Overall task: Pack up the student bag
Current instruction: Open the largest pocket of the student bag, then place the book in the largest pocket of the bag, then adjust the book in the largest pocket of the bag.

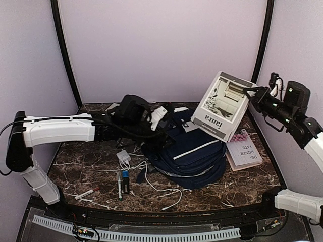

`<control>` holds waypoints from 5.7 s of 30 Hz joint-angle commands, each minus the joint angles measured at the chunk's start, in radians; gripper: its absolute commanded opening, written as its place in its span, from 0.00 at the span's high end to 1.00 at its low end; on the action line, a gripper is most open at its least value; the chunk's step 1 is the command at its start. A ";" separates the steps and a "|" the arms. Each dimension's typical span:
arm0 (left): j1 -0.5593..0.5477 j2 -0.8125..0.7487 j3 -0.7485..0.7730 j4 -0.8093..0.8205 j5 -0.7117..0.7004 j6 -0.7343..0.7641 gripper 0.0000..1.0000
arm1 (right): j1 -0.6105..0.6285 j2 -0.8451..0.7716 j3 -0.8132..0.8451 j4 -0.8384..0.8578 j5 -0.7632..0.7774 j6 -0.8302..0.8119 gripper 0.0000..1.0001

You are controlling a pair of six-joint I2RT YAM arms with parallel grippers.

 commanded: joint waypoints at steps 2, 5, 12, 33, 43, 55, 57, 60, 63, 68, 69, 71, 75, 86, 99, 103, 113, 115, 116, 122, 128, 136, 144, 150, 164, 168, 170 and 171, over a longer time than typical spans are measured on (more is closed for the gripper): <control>-0.157 0.290 0.301 -0.196 0.017 0.276 0.31 | -0.076 -0.136 -0.016 -0.256 0.257 -0.124 0.91; -0.229 0.458 0.469 -0.272 0.016 0.308 0.31 | -0.084 -0.154 -0.021 -0.307 0.294 -0.152 0.91; -0.272 0.665 0.636 -0.328 -0.228 0.311 0.57 | -0.086 -0.184 -0.058 -0.318 0.292 -0.177 0.91; -0.283 0.719 0.795 -0.283 -0.237 0.263 0.45 | -0.086 -0.221 -0.060 -0.370 0.368 -0.217 0.92; -0.283 0.821 0.876 -0.288 -0.315 0.255 0.59 | -0.087 -0.212 -0.072 -0.371 0.360 -0.221 0.92; -0.282 0.843 0.862 -0.424 -0.356 0.274 1.00 | -0.087 -0.218 -0.043 -0.395 0.381 -0.220 0.93; -0.277 0.820 0.874 -0.417 -0.404 0.272 1.00 | -0.088 -0.220 -0.024 -0.407 0.364 -0.214 0.93; -0.235 0.741 0.890 -0.380 -0.472 0.249 1.00 | -0.087 -0.230 0.007 -0.429 0.311 -0.205 0.94; -0.190 0.645 0.894 -0.309 -0.575 0.254 1.00 | -0.087 -0.242 0.024 -0.442 0.228 -0.181 0.95; -0.157 0.553 0.893 -0.215 -0.623 0.288 1.00 | -0.086 -0.282 -0.131 -0.215 -0.052 0.045 1.00; -0.156 0.541 0.891 -0.206 -0.621 0.286 1.00 | -0.080 -0.300 -0.195 -0.120 -0.106 0.127 1.00; -0.153 0.520 0.891 -0.185 -0.617 0.289 1.00 | -0.048 -0.348 -0.317 0.050 -0.122 0.274 1.00; -0.135 0.502 0.909 -0.164 -0.638 0.317 1.00 | 0.020 -0.423 -0.389 0.110 -0.006 0.359 1.00; -0.123 0.443 1.030 -0.165 -0.594 0.276 1.00 | 0.036 -0.229 -0.481 0.216 0.135 0.345 1.00; -0.110 0.452 1.046 0.029 -0.827 0.606 1.00 | 0.042 -0.267 -0.320 -0.112 0.193 0.160 1.00; -0.109 0.469 1.047 0.041 -0.832 0.617 1.00 | 0.043 -0.270 -0.334 -0.122 0.158 0.178 1.00; -0.148 0.393 0.986 -0.095 -0.528 0.217 1.00 | 0.075 -0.062 -0.498 0.391 0.354 0.438 1.00; -0.162 0.379 0.976 -0.094 -0.456 0.167 1.00 | 0.109 -0.004 -0.501 0.460 0.461 0.470 1.00; -0.171 0.375 0.976 -0.091 -0.429 0.150 1.00 | 0.120 0.020 -0.497 0.491 0.507 0.483 1.00; -0.192 0.374 0.980 -0.044 -0.329 0.091 1.00 | 0.259 0.180 -0.456 0.674 0.763 0.545 1.00; -0.168 0.387 0.976 -0.047 -0.392 0.117 1.00 | 0.445 0.378 -0.396 0.660 0.662 0.506 0.53; -0.137 0.328 0.838 -0.003 -0.417 0.156 1.00 | 0.523 0.221 -0.381 0.011 0.358 0.265 0.02; -0.134 0.321 0.800 0.016 -0.414 0.170 1.00 | 0.459 0.074 -0.171 -0.550 0.257 -0.008 0.00; -0.134 0.296 0.757 0.035 -0.410 0.162 1.00 | 0.103 0.172 -0.120 -0.366 0.064 -0.217 0.09; -0.134 0.279 0.712 0.050 -0.393 0.156 1.00 | -0.079 0.565 -0.073 0.013 -0.398 -0.199 0.37; -0.134 0.280 0.711 0.051 -0.398 0.164 1.00 | -0.079 0.541 -0.089 0.010 -0.385 -0.205 0.44; -0.134 0.280 0.712 0.051 -0.399 0.169 1.00 | -0.079 0.513 -0.074 -0.031 -0.377 -0.217 0.46; -0.135 0.280 0.711 0.054 -0.401 0.171 1.00 | -0.079 0.495 -0.064 -0.060 -0.359 -0.226 0.46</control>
